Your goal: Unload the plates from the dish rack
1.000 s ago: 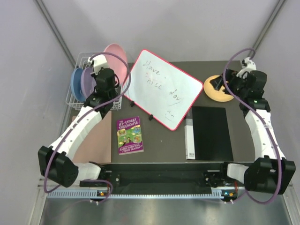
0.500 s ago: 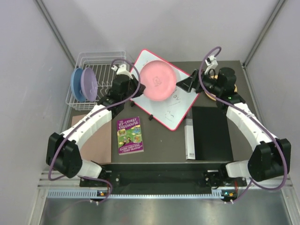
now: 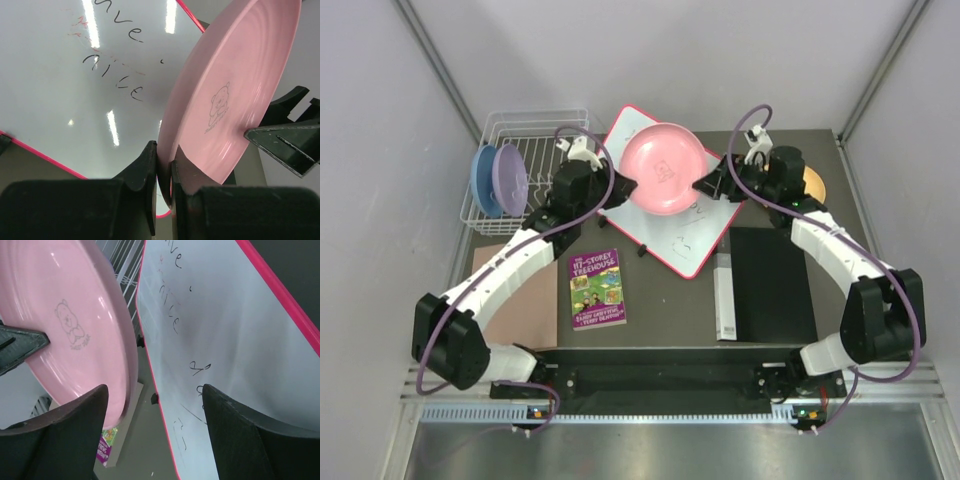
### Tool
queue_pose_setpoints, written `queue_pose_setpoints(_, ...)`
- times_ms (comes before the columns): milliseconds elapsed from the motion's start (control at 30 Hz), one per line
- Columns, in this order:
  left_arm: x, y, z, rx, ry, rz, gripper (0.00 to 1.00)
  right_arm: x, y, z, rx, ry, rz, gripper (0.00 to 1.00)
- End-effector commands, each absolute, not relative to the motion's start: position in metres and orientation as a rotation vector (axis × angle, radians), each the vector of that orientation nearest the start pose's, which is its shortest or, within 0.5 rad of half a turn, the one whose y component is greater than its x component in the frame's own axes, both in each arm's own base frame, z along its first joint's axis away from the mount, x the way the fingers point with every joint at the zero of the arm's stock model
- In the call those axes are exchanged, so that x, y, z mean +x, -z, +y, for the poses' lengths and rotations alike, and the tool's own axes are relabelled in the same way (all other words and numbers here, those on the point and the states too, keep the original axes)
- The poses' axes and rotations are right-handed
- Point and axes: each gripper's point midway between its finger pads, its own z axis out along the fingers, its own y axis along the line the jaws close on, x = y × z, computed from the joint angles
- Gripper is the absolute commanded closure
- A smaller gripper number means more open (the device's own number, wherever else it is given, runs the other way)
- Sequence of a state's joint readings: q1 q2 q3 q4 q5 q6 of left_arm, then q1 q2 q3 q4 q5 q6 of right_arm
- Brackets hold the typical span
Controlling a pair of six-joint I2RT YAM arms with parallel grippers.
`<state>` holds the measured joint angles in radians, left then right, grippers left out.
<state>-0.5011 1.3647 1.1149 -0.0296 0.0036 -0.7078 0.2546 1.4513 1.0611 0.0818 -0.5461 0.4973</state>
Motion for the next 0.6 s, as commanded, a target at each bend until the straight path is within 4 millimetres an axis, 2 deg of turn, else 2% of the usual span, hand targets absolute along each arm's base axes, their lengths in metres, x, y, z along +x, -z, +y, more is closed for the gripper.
queue_pose_setpoints(0, 0.37, -0.302, -0.251, -0.166, 0.968, 1.821, 1.0, 0.399, -0.268, 0.221, -0.221, -1.01, 1.857, 0.3)
queue_pose_setpoints(167, 0.369, -0.295, -0.251, -0.166, 0.966, 1.835, 1.0, 0.4, -0.269, 0.222, -0.233, -1.009, 1.846, 0.47)
queue_pose_setpoints(267, 0.367, -0.296, -0.251, -0.166, 0.972, 1.832, 1.0, 0.398, -0.27, 0.225, -0.256, -1.028, 1.833, 0.64)
queue_pose_setpoints(367, 0.367, -0.295, -0.249, -0.166, 0.968, 1.826, 1.0, 0.397, -0.27, 0.226, -0.268, -1.037, 1.828, 0.95)
queue_pose_setpoints(400, 0.366, -0.296, -0.248, -0.166, 0.966, 1.822, 1.0, 0.395, -0.273, 0.226, -0.268, -1.036, 1.819, 1.0)
queue_pose_setpoints(500, 0.365, -0.296, -0.248, -0.162, 0.968, 1.811, 1.0, 0.39, -0.278, 0.223, -0.277, -1.021, 1.797, 1.0)
queue_pose_setpoints(533, 0.365, -0.295, -0.248, -0.155, 0.964, 1.812, 0.97, 0.389, -0.28, 0.22, -0.269, -1.005, 1.796, 1.0)
queue_pose_setpoints(567, 0.366, -0.294, -0.248, -0.151, 0.962, 1.814, 0.88, 0.393, -0.281, 0.214, -0.235, -0.963, 1.793, 1.0)
